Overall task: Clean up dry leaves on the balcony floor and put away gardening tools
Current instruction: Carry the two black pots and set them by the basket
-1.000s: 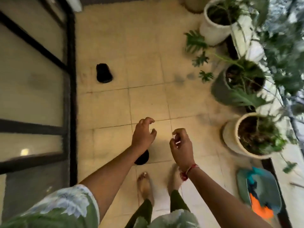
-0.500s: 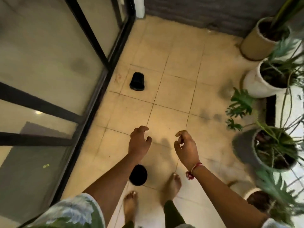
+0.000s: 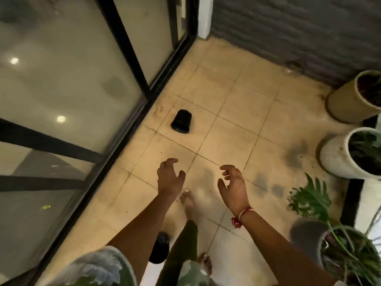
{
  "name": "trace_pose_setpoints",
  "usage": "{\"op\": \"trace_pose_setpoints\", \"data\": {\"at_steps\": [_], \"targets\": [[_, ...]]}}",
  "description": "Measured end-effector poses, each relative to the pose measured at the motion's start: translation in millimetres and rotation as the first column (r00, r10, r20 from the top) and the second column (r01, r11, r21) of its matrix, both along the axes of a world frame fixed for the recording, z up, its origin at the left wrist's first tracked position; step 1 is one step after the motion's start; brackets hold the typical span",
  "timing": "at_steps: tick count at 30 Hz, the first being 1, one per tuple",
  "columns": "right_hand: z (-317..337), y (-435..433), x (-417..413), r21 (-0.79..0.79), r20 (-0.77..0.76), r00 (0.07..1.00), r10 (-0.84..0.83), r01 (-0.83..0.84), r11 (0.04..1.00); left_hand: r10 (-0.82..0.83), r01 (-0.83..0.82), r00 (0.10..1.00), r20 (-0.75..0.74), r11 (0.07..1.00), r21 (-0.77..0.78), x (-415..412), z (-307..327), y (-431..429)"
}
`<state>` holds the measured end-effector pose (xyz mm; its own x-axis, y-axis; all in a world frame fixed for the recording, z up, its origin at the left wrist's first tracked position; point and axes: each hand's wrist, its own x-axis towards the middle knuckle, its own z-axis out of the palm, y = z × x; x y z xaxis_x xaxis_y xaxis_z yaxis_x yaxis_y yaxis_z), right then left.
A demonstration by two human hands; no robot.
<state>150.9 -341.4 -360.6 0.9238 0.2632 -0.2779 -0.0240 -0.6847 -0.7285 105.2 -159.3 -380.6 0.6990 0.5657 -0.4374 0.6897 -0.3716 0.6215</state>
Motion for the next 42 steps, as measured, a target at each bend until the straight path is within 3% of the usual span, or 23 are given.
{"op": "trace_pose_setpoints", "data": {"at_steps": [7, 15, 19, 26, 31, 42], "targets": [[-35.1, 73.7, 95.7, -0.016, -0.042, 0.995, 0.095, -0.096, 0.995, 0.116, -0.117, 0.993, -0.026, 0.993, -0.035, 78.4, -29.8, 56.7], [-110.4, 133.1, 188.3, -0.035, -0.069, 0.983, 0.170, -0.172, 0.984, 0.038, -0.037, 0.998, -0.058, 0.999, 0.023, 149.2, -93.1, 98.9], [-149.2, 139.4, 214.5, -0.069, -0.089, 0.960, 0.265, -0.271, 0.960, 0.084, -0.087, 0.987, -0.135, 0.996, -0.013, 162.9, -126.5, 95.9], [-233.9, 161.2, 249.1, -0.251, -0.053, 0.864, 0.500, -0.496, 0.831, 0.179, -0.191, 0.964, -0.194, 0.980, -0.047, 174.0, -202.9, 95.9], [-303.3, 194.1, 266.5, -0.491, -0.071, 0.738, 0.671, -0.612, 0.620, 0.198, -0.217, 0.958, -0.205, 0.973, -0.074, 171.2, -267.7, 102.8], [-384.2, 256.4, 298.4, -0.599, -0.116, 0.623, 0.773, -0.665, 0.446, 0.285, -0.303, 0.945, -0.160, 0.947, -0.107, 169.8, -339.3, 120.1]]}}
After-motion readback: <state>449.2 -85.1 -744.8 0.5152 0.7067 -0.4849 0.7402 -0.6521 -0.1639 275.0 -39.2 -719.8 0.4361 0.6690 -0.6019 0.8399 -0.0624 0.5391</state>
